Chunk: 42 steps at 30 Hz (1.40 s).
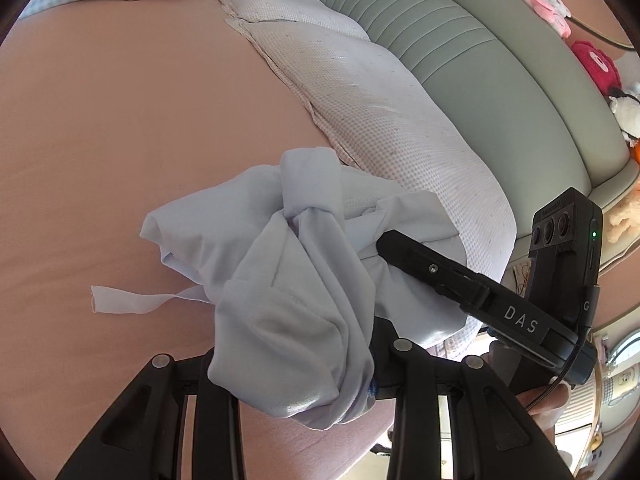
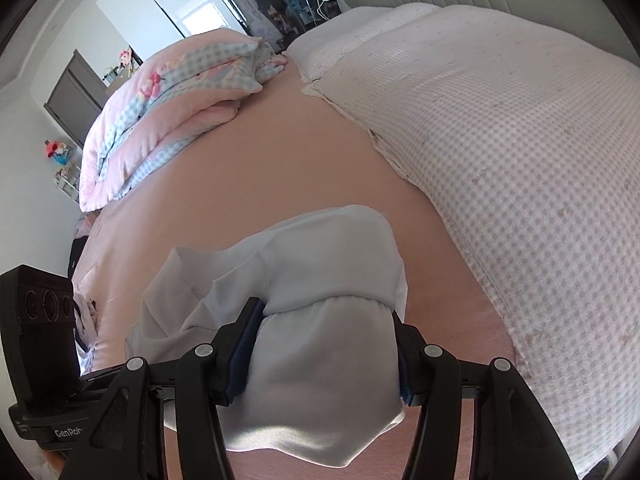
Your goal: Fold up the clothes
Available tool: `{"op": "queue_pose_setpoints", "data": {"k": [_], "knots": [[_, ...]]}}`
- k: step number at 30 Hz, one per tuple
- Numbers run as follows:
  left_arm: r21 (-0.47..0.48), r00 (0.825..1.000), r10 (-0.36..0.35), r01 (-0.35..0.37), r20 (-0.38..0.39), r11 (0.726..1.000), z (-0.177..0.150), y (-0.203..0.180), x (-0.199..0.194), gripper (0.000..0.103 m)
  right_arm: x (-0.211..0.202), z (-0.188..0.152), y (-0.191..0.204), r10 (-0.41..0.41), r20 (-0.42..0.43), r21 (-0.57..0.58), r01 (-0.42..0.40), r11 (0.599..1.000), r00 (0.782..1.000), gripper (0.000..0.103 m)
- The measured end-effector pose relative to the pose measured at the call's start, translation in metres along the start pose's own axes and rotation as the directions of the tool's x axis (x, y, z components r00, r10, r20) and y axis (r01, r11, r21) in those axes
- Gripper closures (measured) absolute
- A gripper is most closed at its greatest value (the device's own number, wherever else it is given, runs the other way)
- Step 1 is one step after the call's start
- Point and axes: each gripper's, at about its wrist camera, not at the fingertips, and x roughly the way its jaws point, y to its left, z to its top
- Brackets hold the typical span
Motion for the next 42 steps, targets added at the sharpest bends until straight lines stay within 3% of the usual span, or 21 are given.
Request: {"op": "queue_pose_setpoints", "data": {"k": [5,7,9,12,15,19,22,24,26,27,28,29,30,32,36,39,42], "knots": [[0.018,0.998,0.004,-0.002,-0.068,1.0,-0.005,0.005,0.008,0.07,0.007,-0.001,0.003,-0.056,-0.024,-0.055,0.054,0.997,0.998,0.042],[0.015,0.994,0.005,-0.003,-0.112,1.0,-0.006,0.011,0.017,0.061,0.011,-0.002,0.002,-0.12,-0.042,-0.066,0.117,0.991,0.992,0.027],[-0.013,0.992,-0.002,0.0,-0.128,1.0,-0.008,0.018,0.019,0.046,0.01,-0.002,-0.001,-0.147,-0.046,-0.055,0.144,0.988,0.988,0.018],[-0.074,0.99,-0.031,0.02,-0.138,0.997,-0.007,0.026,0.013,0.041,0.004,0.0,-0.003,-0.173,-0.04,-0.036,0.172,0.984,0.984,0.018],[-0.064,0.991,-0.017,0.008,-0.133,0.998,-0.006,0.022,-0.004,0.04,-0.013,0.002,0.008,-0.232,0.001,-0.068,0.231,0.971,0.973,0.018],[0.081,0.997,0.072,-0.068,-0.041,0.994,-0.003,0.005,-0.039,0.04,-0.041,0.003,0.029,-0.293,0.072,-0.133,0.301,0.944,0.953,0.018],[0.215,0.983,0.174,-0.184,0.063,0.959,0.001,-0.01,-0.058,0.04,-0.06,0.004,0.043,-0.328,0.124,-0.166,0.345,0.924,0.937,0.018],[0.259,0.975,0.172,-0.204,0.141,0.944,0.003,-0.016,-0.07,0.04,-0.069,0.004,0.048,-0.333,0.151,-0.166,0.356,0.92,0.931,0.018],[0.289,0.963,0.162,-0.221,0.213,0.931,0.005,-0.02,-0.082,0.04,-0.074,0.004,0.051,-0.313,0.173,-0.165,0.341,0.925,0.934,0.023],[0.283,0.961,0.149,-0.214,0.234,0.935,0.006,-0.02,-0.086,0.04,-0.076,0.005,0.053,-0.302,0.182,-0.169,0.333,0.928,0.936,0.038],[0.276,0.962,0.128,-0.195,0.243,0.941,0.008,-0.021,-0.087,0.041,-0.075,0.005,0.054,-0.3,0.18,-0.173,0.33,0.928,0.937,0.06],[0.272,0.964,0.097,-0.165,0.246,0.948,0.01,-0.023,-0.086,0.051,-0.072,0.004,0.054,-0.301,0.168,-0.176,0.329,0.928,0.939,0.069],[0.268,0.968,0.074,-0.14,0.241,0.953,0.012,-0.025,-0.084,0.07,-0.07,0.004,0.054,-0.302,0.157,-0.179,0.328,0.928,0.94,0.076],[0.269,0.978,0.051,-0.105,0.201,0.958,0.014,-0.029,-0.079,0.082,-0.062,0.003,0.054,-0.298,0.133,-0.188,0.319,0.929,0.945,0.076],[0.301,0.993,0.007,-0.041,0.114,0.953,0.012,-0.044,-0.053,0.082,-0.039,-0.006,0.054,-0.254,0.077,-0.227,0.265,0.937,0.964,0.076],[0.328,0.995,0.07,-0.089,0.071,0.94,0.002,-0.044,-0.031,0.082,-0.02,-0.013,0.048,-0.291,0.045,-0.243,0.293,0.925,0.956,0.076],[0.275,0.995,0.073,-0.087,0.062,0.957,-0.001,-0.029,-0.025,0.086,-0.015,-0.013,0.038,-0.28,0.044,-0.22,0.283,0.934,0.959,0.078]]}}
